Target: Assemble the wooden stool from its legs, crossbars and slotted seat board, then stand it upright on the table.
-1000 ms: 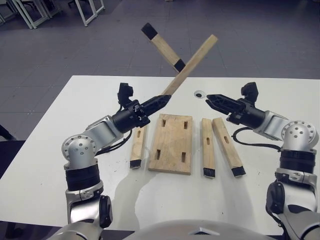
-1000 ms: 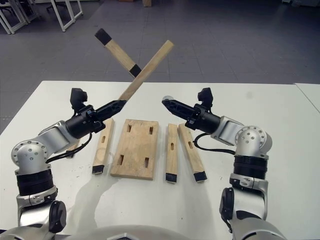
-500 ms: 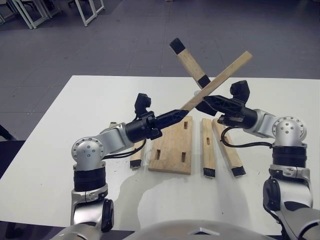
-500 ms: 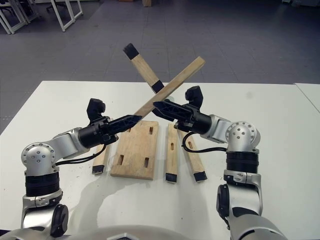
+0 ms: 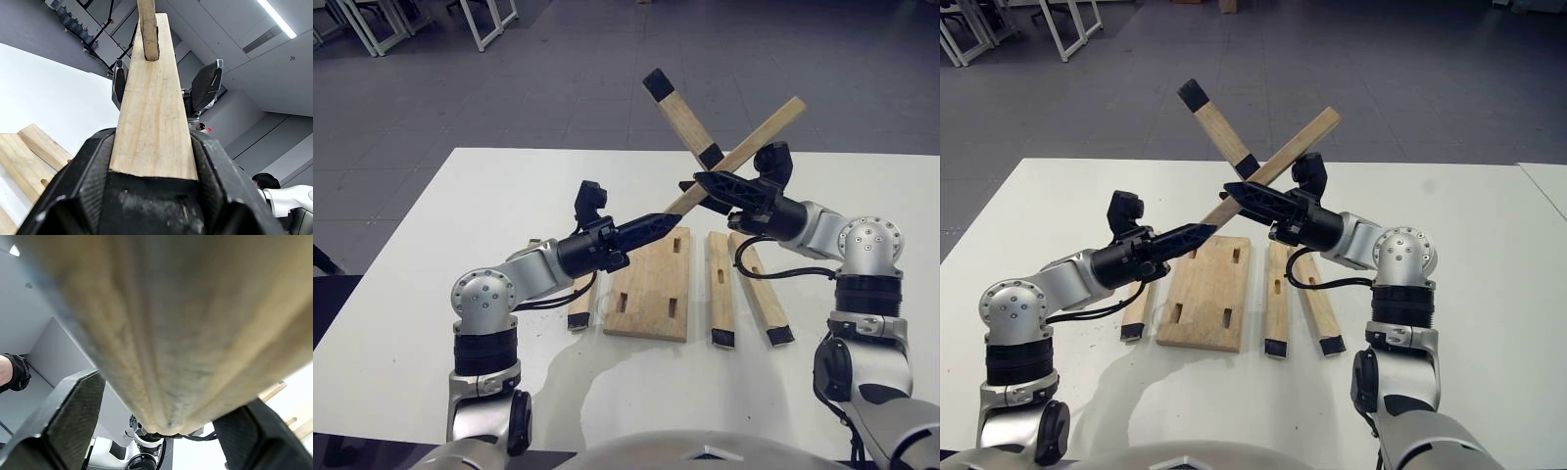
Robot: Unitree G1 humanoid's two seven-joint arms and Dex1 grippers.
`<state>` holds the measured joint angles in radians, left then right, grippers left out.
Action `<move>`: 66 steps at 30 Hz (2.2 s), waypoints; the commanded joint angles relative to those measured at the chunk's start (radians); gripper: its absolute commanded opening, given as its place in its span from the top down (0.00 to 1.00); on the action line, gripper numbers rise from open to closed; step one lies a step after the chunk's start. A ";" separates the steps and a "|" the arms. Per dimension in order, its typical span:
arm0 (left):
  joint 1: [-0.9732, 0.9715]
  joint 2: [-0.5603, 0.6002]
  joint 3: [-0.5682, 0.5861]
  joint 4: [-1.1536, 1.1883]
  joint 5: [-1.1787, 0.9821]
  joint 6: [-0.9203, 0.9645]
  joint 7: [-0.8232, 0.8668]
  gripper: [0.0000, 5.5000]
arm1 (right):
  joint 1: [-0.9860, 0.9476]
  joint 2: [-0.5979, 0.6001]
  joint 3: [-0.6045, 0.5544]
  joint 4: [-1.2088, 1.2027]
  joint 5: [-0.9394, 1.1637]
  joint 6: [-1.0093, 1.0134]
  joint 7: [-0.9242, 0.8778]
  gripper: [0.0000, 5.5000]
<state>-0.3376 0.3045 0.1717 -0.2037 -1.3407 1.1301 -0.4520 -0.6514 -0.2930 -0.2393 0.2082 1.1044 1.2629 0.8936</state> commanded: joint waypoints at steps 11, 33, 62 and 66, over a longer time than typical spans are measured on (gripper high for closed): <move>-0.032 0.002 -0.032 -0.008 0.080 -0.077 -0.031 0.62 | -0.048 -0.078 0.002 0.030 0.016 0.075 0.012 0.63; 0.218 0.523 -0.441 -0.311 0.866 -0.430 -0.029 0.32 | 0.142 -0.189 0.149 -0.081 -0.335 -0.313 0.045 0.63; 0.263 0.632 -0.483 -0.072 1.367 -0.645 -0.234 0.32 | 0.024 -0.130 0.315 0.140 -0.601 -0.687 0.211 0.63; 0.245 0.567 -0.508 -0.097 1.378 -0.624 -0.243 0.32 | 0.053 -0.142 0.297 0.079 -0.574 -0.634 0.221 0.63</move>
<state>-0.0974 0.9036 -0.3111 -0.2970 0.0259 0.4751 -0.6803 -0.5900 -0.4255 0.0711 0.3360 0.5131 0.6008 1.1072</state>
